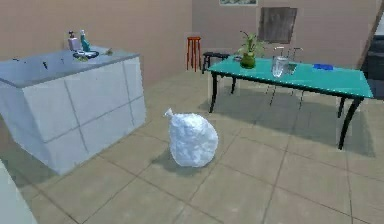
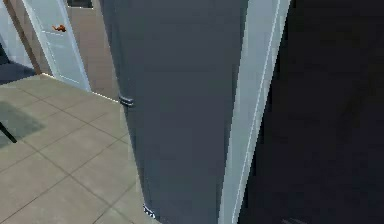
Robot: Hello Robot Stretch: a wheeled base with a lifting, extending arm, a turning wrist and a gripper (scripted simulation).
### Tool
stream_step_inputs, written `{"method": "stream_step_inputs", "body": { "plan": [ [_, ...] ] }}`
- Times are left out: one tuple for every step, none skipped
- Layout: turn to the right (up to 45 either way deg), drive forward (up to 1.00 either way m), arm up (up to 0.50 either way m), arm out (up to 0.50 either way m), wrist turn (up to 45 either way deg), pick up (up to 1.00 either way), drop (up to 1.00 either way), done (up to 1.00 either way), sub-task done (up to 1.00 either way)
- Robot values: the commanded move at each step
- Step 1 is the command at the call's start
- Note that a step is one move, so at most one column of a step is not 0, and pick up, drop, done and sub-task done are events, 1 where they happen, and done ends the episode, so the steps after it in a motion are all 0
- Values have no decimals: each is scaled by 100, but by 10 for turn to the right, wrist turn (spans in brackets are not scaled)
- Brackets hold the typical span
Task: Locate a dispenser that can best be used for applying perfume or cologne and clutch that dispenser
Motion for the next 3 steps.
{"method": "stream_step_inputs", "body": {
  "plan": [
    [0,50,0,0,0,0,0,0,0],
    [-300,0,0,0,0,0,0,0,0],
    [0,100,0,0,0,0,0,0,0]
  ]
}}
